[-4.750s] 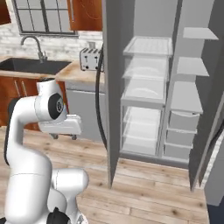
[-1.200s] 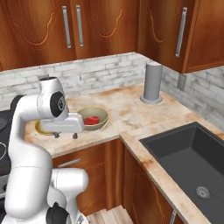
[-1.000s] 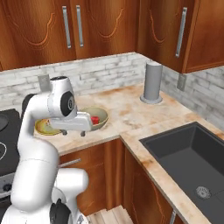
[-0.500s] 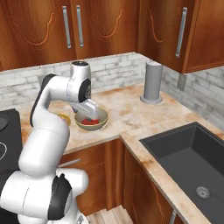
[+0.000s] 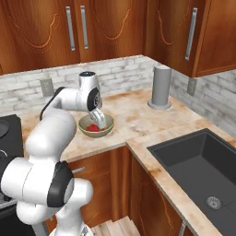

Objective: Place one of the steaks on the plate and the other in the bowl. Then place the bowl in the fridge.

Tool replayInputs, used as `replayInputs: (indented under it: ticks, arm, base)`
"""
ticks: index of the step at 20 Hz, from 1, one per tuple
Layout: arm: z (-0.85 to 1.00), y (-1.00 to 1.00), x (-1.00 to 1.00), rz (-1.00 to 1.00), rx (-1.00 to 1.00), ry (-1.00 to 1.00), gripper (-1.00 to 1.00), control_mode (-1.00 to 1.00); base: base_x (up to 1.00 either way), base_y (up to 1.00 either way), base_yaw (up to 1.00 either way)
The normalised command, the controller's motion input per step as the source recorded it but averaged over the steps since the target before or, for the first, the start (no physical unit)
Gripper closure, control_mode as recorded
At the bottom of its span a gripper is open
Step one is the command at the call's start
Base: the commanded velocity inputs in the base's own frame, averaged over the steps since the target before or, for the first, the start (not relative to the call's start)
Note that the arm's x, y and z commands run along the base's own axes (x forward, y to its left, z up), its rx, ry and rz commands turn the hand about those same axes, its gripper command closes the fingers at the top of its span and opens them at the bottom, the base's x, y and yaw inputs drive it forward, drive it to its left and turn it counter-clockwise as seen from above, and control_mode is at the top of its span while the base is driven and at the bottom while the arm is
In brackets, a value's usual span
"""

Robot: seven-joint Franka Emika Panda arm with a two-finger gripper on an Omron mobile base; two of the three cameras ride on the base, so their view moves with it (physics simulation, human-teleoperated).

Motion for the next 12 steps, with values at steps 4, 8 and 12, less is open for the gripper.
replayInputs:
  ticks: [4, 8, 12]
  arm:
    - [-0.02, -0.67, 0.60, 0.00, 0.13, 0.00, -1.00, -1.00]
    - [-0.13, -0.21, 0.58, 0.11, 0.05, 0.00, -1.00, -1.00]
    - [-0.14, 0.09, 0.09, 0.18, 0.01, 0.00, -1.00, -1.00]
  base:
    - [0.00, 0.00, 0.00]
    - [0.00, 0.00, 0.00]
    - [0.00, 0.00, 0.00]
